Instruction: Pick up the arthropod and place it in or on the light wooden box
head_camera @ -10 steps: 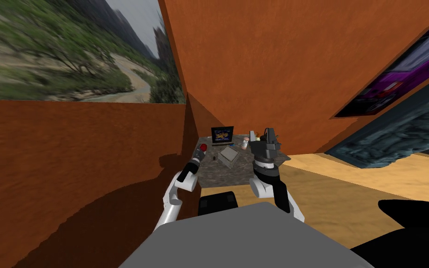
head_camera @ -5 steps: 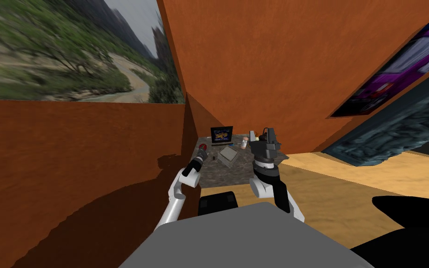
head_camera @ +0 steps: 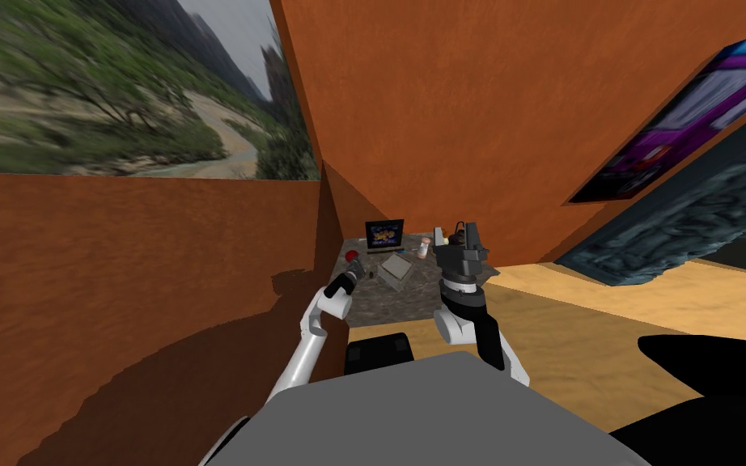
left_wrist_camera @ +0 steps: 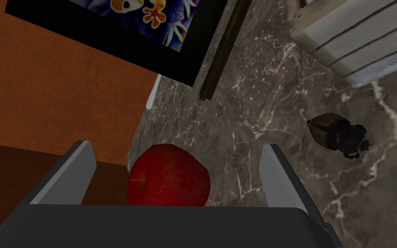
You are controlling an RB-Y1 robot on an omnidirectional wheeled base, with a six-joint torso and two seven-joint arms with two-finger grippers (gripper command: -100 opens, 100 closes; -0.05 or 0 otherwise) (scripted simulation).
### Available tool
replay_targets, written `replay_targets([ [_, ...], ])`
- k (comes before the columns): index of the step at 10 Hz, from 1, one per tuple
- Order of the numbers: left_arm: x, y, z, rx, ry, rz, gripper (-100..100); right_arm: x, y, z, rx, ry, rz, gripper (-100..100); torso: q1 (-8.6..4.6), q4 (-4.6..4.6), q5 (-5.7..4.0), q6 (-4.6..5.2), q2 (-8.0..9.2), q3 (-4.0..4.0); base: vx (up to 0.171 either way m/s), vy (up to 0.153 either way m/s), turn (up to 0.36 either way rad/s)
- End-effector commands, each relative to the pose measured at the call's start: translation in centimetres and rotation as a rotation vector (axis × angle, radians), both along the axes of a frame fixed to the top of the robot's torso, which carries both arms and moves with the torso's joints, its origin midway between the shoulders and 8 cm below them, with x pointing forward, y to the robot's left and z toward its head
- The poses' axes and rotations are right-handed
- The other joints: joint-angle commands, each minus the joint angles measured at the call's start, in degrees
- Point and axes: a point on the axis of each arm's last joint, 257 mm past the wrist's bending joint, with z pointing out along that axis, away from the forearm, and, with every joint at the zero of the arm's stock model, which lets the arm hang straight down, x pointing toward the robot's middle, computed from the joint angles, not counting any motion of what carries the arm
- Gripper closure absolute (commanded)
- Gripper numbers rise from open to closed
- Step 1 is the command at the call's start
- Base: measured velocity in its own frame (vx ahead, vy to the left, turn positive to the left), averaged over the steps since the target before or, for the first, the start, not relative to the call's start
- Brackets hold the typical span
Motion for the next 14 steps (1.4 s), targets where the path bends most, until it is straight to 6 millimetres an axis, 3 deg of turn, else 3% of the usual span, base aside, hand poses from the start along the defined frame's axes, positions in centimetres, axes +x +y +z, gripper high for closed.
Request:
replay_targets([
  [1,0.0,-1.0,-0.8,-0.005,0.052,-0.016,-100,0.0,0.0,0.0,0.000,0.000,0.000,0,0.00,0.00,0.00,0.00,0.00,0.00,0.000,0.002,-0.039],
  [7,-0.2,-3.0,-4.1,0.019,0.232,-0.044,-100,0.0,0.0,0.0,0.000,0.000,0.000,0,0.00,-0.01,0.00,0.00,-0.01,-0.01,0.001,0.005,-0.033],
  [14,-0.9,-3.6,-7.0,0.073,0.410,-0.047,-100,0.0,0.0,0.0,0.000,0.000,0.000,0,0.02,0.00,0.00,0.00,-0.03,-0.02,0.005,0.007,-0.029],
])
